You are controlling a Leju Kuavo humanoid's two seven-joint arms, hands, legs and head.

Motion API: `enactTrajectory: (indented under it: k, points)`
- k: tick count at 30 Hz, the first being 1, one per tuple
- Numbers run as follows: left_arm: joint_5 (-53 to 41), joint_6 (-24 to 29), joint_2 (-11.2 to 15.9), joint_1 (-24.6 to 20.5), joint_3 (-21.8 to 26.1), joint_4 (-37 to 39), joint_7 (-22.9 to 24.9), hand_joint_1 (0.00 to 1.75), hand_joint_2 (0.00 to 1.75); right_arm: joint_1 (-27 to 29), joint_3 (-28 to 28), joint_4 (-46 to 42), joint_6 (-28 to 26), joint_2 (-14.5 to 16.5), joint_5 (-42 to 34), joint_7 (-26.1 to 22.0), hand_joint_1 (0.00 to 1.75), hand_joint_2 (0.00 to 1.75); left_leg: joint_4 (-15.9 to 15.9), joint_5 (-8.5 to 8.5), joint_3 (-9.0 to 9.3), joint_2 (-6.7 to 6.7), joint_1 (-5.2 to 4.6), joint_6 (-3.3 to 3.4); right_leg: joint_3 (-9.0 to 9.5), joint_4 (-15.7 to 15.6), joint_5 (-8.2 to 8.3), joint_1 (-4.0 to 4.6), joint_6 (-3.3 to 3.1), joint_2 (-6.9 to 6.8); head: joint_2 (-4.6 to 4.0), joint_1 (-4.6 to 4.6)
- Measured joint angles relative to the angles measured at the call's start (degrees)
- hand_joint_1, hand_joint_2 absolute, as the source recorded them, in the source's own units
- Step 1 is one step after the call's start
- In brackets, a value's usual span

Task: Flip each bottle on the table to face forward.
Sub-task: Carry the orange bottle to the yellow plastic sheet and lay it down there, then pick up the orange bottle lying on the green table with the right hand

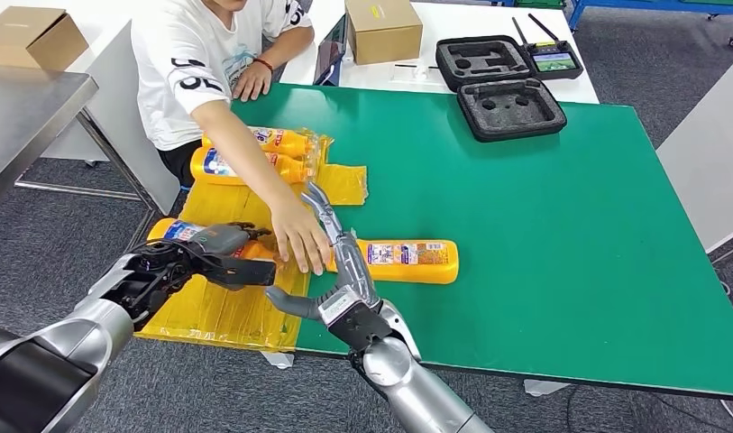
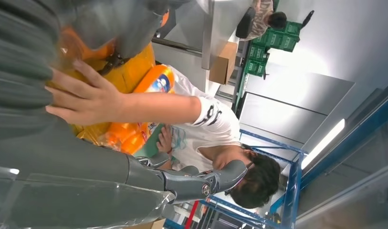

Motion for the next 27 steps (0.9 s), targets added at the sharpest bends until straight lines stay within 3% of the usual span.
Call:
enactTrajectory:
  k: [10, 21, 25, 27]
  points:
    - [4.7, -1.1, 0.0, 0.5, 1.6, -0.1, -2.0, 0.0, 0.0, 0.5, 0.0, 0.2, 0.0, -0.1, 0.7, 0.1, 0.0, 1.75, 0.0, 0.0, 0.11, 0.0, 0.0, 0.0, 0.09, 0.0, 0.0, 0.01, 0.0, 0.0, 0.0, 0.0]
    - [18.2, -4.1, -0.7, 3.4, 8.6, -2.3, -10.0, 0.0, 0.0, 0.5, -0.1, 0.9, 0.3, -0.1, 2.2, 1.0, 0.0, 1.75, 0.0, 0.0, 0.11, 0.03, 0.0, 0.0, 0.05, 0.0, 0.0, 0.0, 0.0, 0.02, -0.01, 0.0]
    - [27.3, -2.2, -1.8, 6.6, 13.7, -5.0, -13.5, 0.0, 0.0, 0.5, -0.1, 0.9, 0.8, -0.1, 3.6, 1.9, 0.0, 1.75, 0.0, 0.0, 0.04, 0.03, 0.01, 0.0, -0.05, 0.0, 0.0, 0.01, 0.0, 0.03, 0.0, 0.01]
    - [31.0, 3.0, -2.8, 7.9, 16.9, -6.8, -13.1, 0.0, 0.0, 0.6, -0.1, 1.0, 1.1, -0.1, 4.2, 2.3, 0.0, 1.75, 0.0, 0.0, 0.0, 0.03, 0.01, 0.0, -0.1, 0.0, 0.0, 0.01, 0.0, 0.03, 0.0, 0.01]
